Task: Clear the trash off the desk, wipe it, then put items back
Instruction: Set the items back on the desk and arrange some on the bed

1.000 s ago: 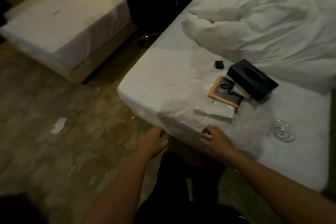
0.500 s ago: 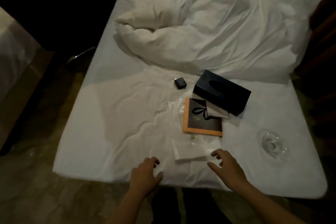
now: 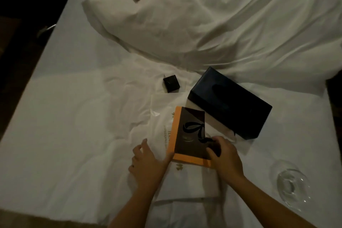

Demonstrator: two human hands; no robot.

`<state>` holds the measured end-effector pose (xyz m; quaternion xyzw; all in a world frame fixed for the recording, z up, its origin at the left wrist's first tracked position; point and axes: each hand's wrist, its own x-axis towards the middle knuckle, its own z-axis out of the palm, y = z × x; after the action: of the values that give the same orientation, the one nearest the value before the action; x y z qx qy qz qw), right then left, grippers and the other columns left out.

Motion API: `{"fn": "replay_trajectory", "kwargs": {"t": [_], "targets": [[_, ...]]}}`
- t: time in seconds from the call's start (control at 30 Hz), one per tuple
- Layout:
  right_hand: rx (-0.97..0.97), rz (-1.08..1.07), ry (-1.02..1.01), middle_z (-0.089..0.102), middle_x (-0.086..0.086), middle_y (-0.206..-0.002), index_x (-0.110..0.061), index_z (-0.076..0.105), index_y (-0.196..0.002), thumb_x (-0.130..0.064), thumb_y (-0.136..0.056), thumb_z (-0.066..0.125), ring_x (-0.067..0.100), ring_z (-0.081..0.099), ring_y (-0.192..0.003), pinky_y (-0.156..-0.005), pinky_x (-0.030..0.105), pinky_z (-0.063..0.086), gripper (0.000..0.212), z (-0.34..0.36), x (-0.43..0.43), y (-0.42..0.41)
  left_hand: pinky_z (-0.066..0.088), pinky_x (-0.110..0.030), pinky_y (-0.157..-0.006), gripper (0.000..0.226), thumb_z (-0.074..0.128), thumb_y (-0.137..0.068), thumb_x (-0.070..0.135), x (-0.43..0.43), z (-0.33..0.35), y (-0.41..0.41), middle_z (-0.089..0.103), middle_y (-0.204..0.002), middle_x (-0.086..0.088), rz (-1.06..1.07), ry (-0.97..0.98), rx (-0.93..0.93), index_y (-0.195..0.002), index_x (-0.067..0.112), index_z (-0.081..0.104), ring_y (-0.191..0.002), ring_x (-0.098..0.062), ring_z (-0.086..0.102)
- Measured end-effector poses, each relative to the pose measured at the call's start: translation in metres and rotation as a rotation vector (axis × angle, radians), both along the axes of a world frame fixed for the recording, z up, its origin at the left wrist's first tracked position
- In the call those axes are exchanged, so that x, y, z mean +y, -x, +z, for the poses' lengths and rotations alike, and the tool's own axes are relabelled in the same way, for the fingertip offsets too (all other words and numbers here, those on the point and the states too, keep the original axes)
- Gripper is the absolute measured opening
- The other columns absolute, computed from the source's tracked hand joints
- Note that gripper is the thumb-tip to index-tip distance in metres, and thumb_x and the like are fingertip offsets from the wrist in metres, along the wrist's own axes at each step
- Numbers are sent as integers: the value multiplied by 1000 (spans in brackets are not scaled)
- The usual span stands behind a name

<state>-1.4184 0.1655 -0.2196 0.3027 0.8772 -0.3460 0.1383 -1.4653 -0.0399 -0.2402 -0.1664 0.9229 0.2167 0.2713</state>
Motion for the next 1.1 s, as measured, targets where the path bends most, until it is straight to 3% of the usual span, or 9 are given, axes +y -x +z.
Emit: {"fn": "replay_trajectory", "kwargs": {"t": [0.17,0.33,0.47,0.6,0.8,0.9,0.97,1.03,1.1], "targets": [[-12,-36,-118,46,5,-120,-17,55,-119,-27,-89,62,22,46,-112,-76,27,38,32,-23,22,15,19,-59,-109,103,56,-59,85,40,-22,27,14,-152,-8,17,133,17,-142,31,26,-137,-35,21],[-64,-359,-47,41,17,-132,-6,45,-130,-36,-90,60,34,39,-122,-92,42,41,52,-36,35,23,3,-67,-109,85,58,-61,82,56,-39,37,4,-157,-5,39,170,5,-126,30,44,-142,-40,5],[-77,-573,35,47,21,-133,1,43,-133,-29,-87,66,37,43,-122,-96,43,41,60,-46,36,38,0,-68,-109,73,57,-66,79,59,-41,41,5,-158,-3,41,136,46,-120,31,49,-143,-39,2],[-50,-879,249,53,20,-132,4,46,-132,-11,-88,64,36,53,-118,-87,33,44,50,-47,39,50,-6,-68,-107,59,59,-72,73,63,-38,39,3,-159,3,-40,110,28,-116,33,56,-145,-34,-4],[-57,-922,292,60,18,-121,1,57,-120,-7,-90,61,35,57,-110,-86,34,46,31,-45,44,44,-9,-67,-108,34,60,-83,56,64,-36,39,4,-160,4,-20,49,10,-103,28,63,-146,-28,-10],[-61,-911,287,62,17,-118,0,58,-118,-6,-90,60,34,58,-107,-88,34,47,28,-43,45,34,-1,-60,-112,30,60,-87,50,51,-34,33,13,-159,4,45,63,38,-102,25,64,-146,-29,0],[-106,-887,323,62,17,-115,-1,59,-114,-7,-90,60,33,59,-104,-88,37,49,25,-45,44,22,15,-51,-113,32,62,-86,46,33,-34,23,18,-158,-3,84,71,31,-103,19,64,-142,-33,14],[-152,-847,420,63,16,-110,-3,59,-109,-7,-90,60,31,60,-97,-85,38,50,20,-46,39,7,30,-47,-105,29,65,-87,38,18,-35,16,27,-153,-10,103,43,67,-102,14,62,-133,-36,31],[-176,-774,441,63,17,-102,-3,57,-102,-7,-89,60,29,60,-90,-78,37,51,14,-45,33,-6,42,-40,-89,22,66,-87,29,9,-35,16,43,-134,-16,174,-53,111,-95,11,55,-115,-34,48]]}}
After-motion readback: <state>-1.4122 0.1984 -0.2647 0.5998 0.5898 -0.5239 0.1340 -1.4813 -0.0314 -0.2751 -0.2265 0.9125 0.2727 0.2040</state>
